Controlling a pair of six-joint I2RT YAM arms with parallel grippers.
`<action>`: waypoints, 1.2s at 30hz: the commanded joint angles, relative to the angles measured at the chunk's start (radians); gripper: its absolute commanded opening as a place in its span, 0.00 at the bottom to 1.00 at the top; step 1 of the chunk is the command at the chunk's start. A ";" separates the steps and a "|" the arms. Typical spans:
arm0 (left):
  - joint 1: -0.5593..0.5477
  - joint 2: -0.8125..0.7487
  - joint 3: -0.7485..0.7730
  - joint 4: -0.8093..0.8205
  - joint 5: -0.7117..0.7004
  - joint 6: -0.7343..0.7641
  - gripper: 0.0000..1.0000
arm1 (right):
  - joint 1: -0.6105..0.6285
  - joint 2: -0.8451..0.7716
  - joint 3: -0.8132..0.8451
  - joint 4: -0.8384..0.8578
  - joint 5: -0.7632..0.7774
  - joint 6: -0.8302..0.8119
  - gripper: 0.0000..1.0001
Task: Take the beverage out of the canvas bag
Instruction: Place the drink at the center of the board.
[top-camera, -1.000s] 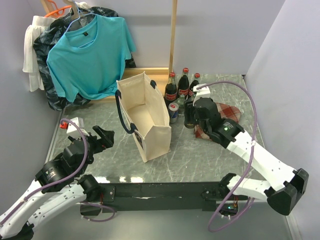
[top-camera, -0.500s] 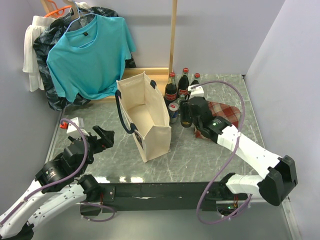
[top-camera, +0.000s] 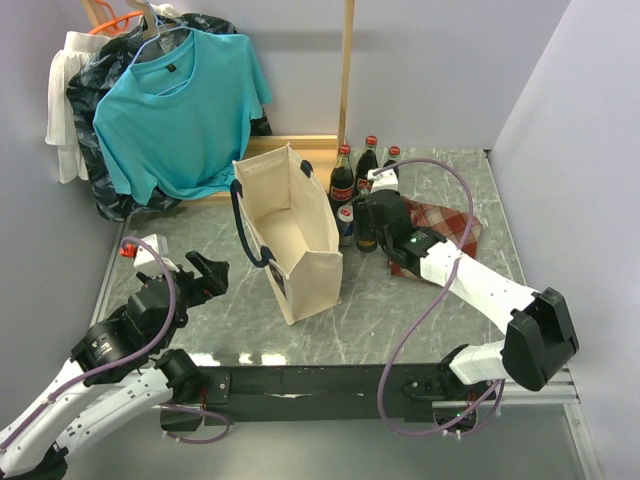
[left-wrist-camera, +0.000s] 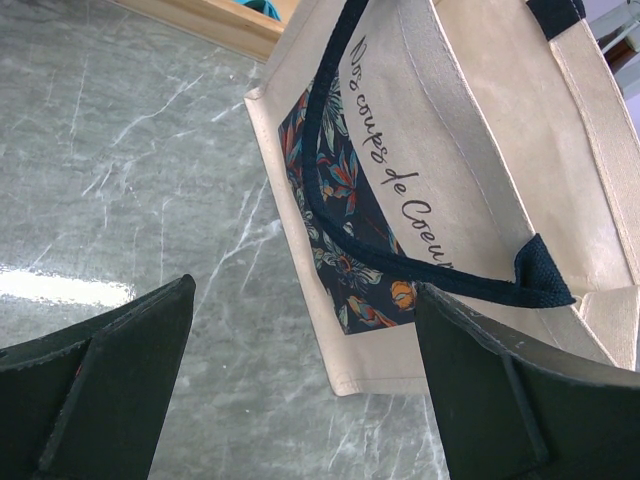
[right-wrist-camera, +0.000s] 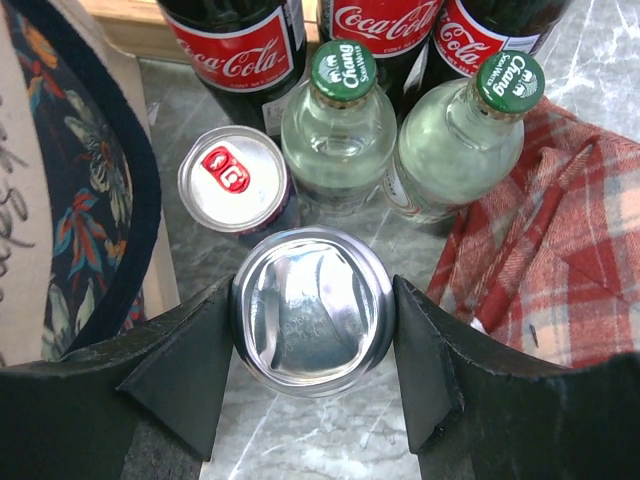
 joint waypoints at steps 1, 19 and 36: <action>-0.005 0.014 0.001 0.020 -0.007 -0.012 0.96 | -0.022 -0.005 0.012 0.151 0.011 0.029 0.00; -0.003 0.034 0.003 0.015 -0.013 -0.015 0.96 | -0.064 0.078 -0.026 0.235 -0.029 0.057 0.00; -0.005 0.031 0.004 0.011 -0.019 -0.018 0.96 | -0.065 0.121 -0.026 0.260 -0.016 0.065 0.00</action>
